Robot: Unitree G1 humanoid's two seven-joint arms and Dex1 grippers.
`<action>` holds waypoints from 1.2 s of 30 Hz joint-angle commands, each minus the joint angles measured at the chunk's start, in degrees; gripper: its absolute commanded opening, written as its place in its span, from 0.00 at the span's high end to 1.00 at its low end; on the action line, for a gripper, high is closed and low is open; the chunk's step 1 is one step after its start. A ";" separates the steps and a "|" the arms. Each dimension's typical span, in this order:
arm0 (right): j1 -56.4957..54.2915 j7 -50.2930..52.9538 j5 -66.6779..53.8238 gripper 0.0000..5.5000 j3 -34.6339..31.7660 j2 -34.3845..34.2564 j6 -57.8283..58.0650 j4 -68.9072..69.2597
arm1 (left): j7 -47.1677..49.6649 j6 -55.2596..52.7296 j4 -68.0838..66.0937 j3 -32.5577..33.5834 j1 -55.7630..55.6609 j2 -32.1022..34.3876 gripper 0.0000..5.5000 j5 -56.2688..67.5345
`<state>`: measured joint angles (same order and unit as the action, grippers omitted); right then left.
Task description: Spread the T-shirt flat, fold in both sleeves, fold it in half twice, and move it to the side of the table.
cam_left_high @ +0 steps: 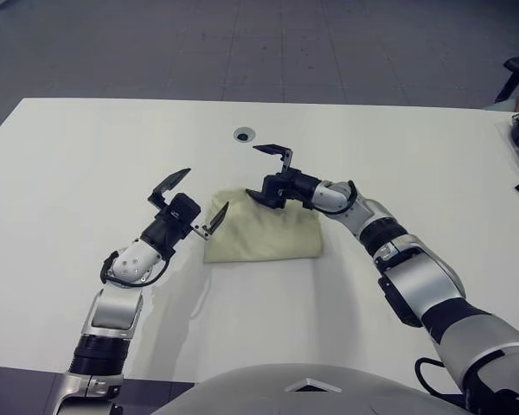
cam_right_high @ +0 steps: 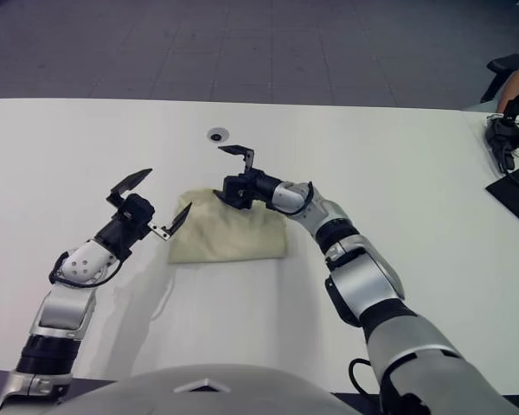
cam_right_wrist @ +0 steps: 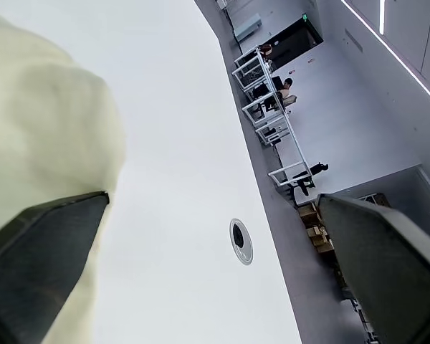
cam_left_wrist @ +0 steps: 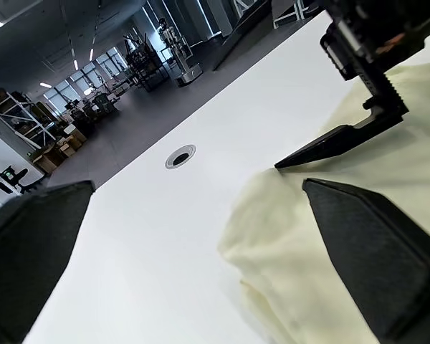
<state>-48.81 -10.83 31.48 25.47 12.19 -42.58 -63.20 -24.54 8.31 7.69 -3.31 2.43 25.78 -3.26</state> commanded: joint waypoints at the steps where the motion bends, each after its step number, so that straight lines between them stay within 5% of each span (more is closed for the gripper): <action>1: -2.45 2.67 0.10 0.02 -0.65 0.90 0.37 -1.01 | -0.22 0.49 0.11 -0.46 0.03 0.55 0.02 -1.31; 9: -0.18 -14.06 -10.78 0.02 -3.57 0.38 -3.25 3.23 | 1.16 0.02 2.56 2.60 -0.79 -0.12 0.02 0.44; 16: 1.80 -29.73 -11.92 0.02 1.44 0.37 -3.53 8.88 | 4.91 -0.12 1.51 7.86 -3.25 -1.50 0.02 3.47; 28: -0.02 -25.71 -2.71 0.02 6.71 4.62 5.59 -3.87 | 5.50 -0.15 2.40 8.41 -3.18 -2.13 0.02 3.13; 36: 9.40 -27.76 -18.39 0.02 -8.23 13.53 18.36 -2.99 | 5.67 -2.30 6.21 8.34 -2.18 -3.04 0.02 4.12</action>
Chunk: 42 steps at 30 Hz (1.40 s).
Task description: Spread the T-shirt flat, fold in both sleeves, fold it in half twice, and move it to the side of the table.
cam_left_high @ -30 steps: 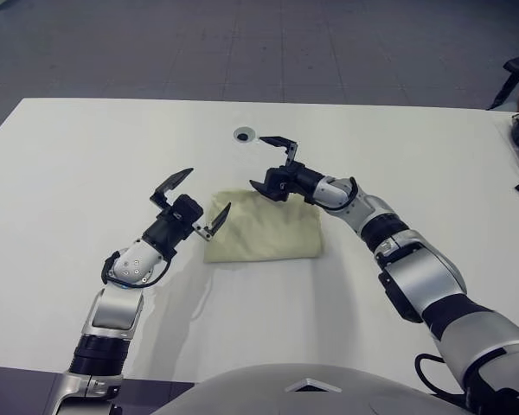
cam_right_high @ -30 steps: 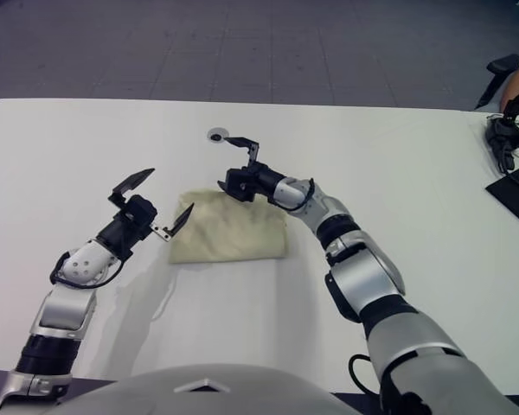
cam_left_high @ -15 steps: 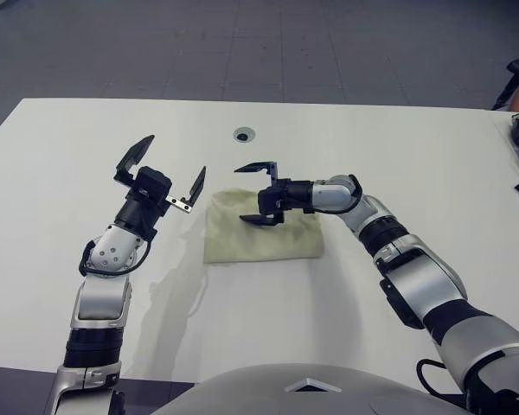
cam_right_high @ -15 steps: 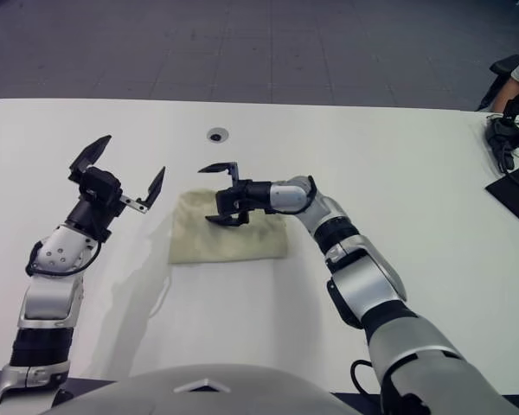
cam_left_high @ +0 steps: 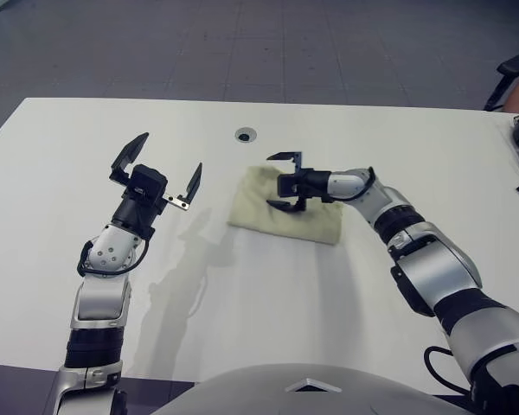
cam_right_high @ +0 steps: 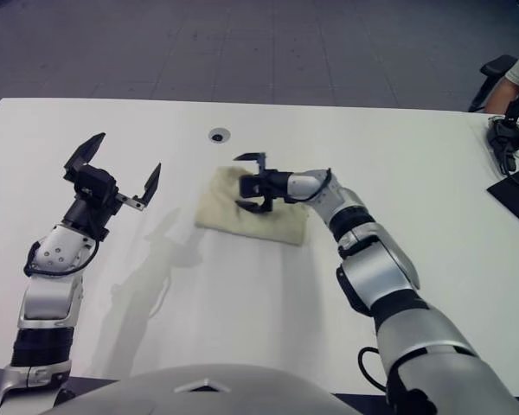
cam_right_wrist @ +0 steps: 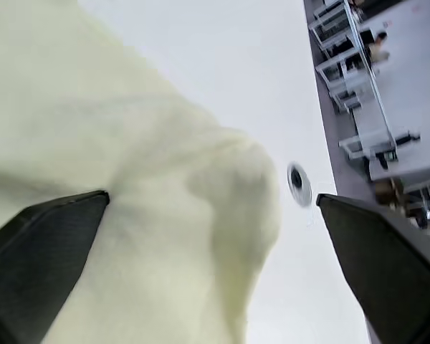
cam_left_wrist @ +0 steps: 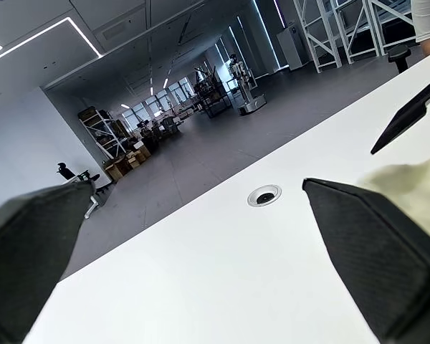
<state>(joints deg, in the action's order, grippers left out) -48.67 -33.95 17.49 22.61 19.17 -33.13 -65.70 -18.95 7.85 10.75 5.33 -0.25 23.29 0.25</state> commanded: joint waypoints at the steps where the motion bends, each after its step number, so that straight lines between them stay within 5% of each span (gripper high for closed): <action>1: 11.82 -5.96 -7.44 0.02 -8.13 8.85 11.31 1.78 | 0.06 -2.30 3.99 -0.42 0.60 -0.52 0.02 0.43; 8: 27.05 1.27 -19.95 0.02 -25.56 20.93 29.31 18.89 | 1.29 -6.43 10.63 -0.83 3.11 -1.01 0.02 -0.88; 15: 35.00 14.59 -20.94 0.02 -31.80 18.43 40.74 33.47 | 1.99 -8.07 12.37 -1.60 3.76 -1.75 0.02 -1.00; 28: 22.16 24.96 -20.16 0.02 -36.50 16.16 36.59 54.49 | 2.94 -5.93 9.89 -2.86 1.23 -3.17 0.02 -1.20; 33: 18.66 28.09 -19.48 0.02 -32.70 7.33 18.27 59.17 | 5.27 -3.97 7.56 -2.46 -3.37 -6.94 0.02 1.52; 37: 22.98 32.14 -17.85 0.02 -29.30 -4.99 0.90 41.53 | 11.46 1.42 -9.19 -2.85 -10.67 -15.13 0.02 1.82; 42: 23.68 36.60 -15.23 0.02 -29.17 -10.85 -17.12 28.82 | 15.81 15.32 -20.66 -2.78 -14.09 -17.10 0.02 -2.58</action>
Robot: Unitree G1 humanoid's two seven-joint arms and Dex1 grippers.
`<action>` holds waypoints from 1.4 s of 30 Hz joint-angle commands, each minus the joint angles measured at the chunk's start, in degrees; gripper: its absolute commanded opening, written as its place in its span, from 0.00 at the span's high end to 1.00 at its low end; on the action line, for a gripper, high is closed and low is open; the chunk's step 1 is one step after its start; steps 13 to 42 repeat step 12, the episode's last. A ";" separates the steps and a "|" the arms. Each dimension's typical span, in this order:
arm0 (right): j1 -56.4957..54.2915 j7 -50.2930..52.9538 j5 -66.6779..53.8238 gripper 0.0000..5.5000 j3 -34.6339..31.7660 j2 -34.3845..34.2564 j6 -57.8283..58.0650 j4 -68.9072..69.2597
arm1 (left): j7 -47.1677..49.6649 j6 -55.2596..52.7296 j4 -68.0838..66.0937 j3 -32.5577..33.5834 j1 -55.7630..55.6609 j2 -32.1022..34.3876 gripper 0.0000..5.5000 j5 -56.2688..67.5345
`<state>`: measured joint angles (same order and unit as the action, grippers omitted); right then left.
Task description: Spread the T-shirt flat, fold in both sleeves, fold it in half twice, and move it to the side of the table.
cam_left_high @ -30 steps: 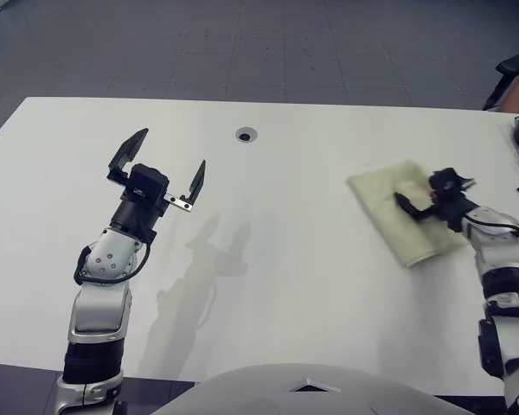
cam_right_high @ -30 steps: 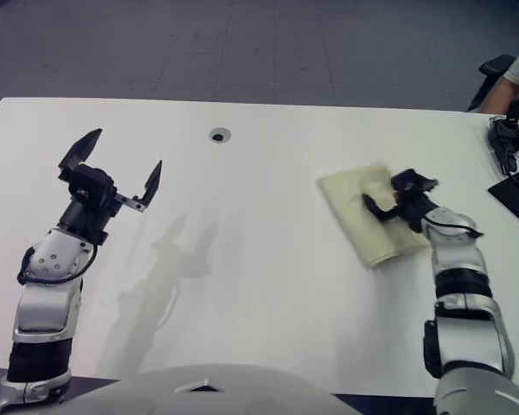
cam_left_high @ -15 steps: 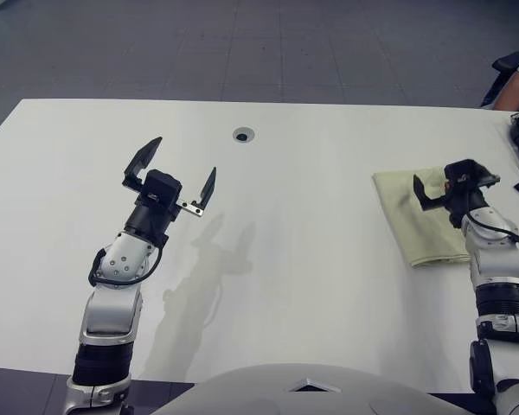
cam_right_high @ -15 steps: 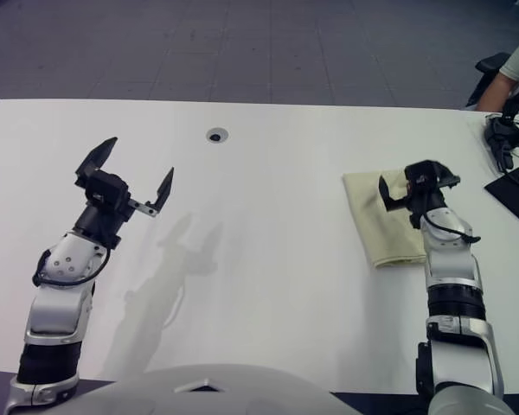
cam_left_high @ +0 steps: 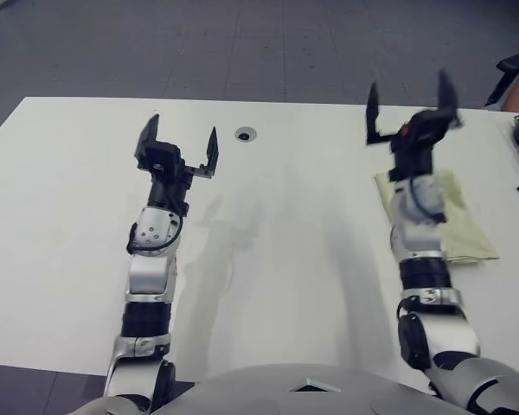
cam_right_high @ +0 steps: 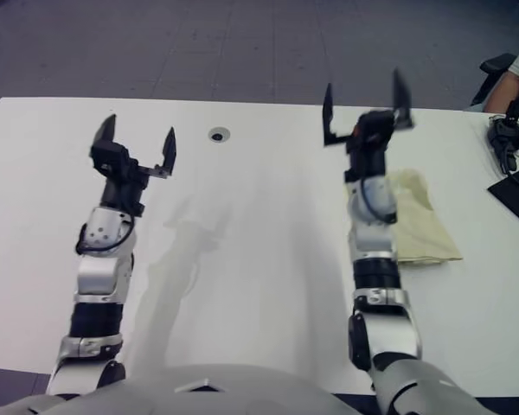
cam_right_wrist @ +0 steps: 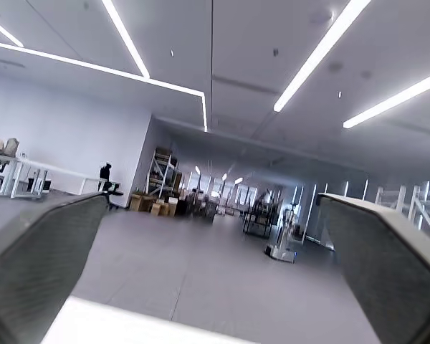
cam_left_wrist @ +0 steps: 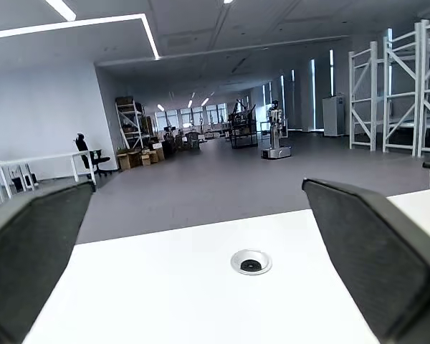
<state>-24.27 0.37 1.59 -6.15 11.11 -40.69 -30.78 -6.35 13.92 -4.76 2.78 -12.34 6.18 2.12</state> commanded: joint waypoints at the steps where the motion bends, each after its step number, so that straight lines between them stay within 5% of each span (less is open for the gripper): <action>1: -1.01 3.52 1.22 0.02 -0.66 -3.53 -12.37 -8.60 | 4.27 12.92 -6.40 -0.28 -1.79 0.33 0.02 -6.12; 9: -4.12 4.98 2.61 0.02 0.13 -5.66 -17.65 -18.86 | 6.33 26.40 -16.48 -0.49 -2.34 0.47 0.02 -8.64; 42: -4.81 5.13 2.31 0.02 -0.31 -5.69 -18.19 -20.39 | 5.28 26.10 -19.06 -0.65 -3.35 -0.19 0.02 -6.63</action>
